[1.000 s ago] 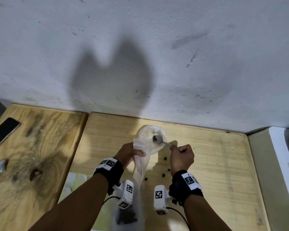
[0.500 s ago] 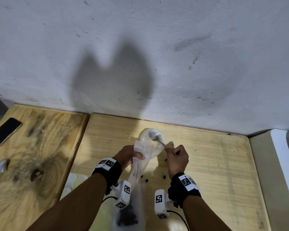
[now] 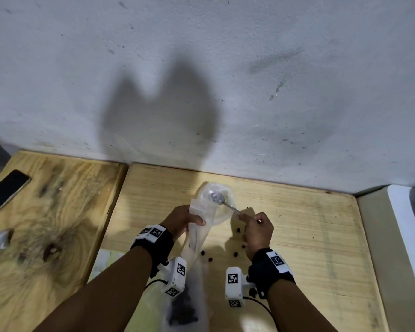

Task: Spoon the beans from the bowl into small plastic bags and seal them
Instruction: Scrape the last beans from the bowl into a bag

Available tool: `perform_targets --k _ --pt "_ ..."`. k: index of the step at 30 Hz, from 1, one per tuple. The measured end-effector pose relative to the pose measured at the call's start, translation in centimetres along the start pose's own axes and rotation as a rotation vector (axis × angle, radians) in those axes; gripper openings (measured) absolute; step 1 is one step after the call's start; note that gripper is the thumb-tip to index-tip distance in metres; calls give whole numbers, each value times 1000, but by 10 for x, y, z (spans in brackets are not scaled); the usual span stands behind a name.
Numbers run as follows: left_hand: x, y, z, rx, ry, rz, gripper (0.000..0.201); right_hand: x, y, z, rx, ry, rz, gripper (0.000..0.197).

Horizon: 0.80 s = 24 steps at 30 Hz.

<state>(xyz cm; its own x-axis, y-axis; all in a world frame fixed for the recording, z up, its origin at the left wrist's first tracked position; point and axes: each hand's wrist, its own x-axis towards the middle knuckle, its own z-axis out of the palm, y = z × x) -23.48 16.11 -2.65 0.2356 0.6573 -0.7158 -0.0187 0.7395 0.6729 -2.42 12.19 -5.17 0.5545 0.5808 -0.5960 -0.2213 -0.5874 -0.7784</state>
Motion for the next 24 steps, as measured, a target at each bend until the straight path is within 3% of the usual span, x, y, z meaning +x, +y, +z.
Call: perform_targets --k 5,15,21,24 --pt "-2 2 2 0 38 53 67 2 -2 -13 49 36 -23 42" --pt "-12 4 9 260 102 163 82 -6 -35 -42 129 -13 -145 38" --pt "-15 4 13 382 105 157 68 -30 -81 -55 58 -208 -399 35" --pt "-14 1 14 422 105 153 86 -38 -96 -51 -85 -322 -539 31"
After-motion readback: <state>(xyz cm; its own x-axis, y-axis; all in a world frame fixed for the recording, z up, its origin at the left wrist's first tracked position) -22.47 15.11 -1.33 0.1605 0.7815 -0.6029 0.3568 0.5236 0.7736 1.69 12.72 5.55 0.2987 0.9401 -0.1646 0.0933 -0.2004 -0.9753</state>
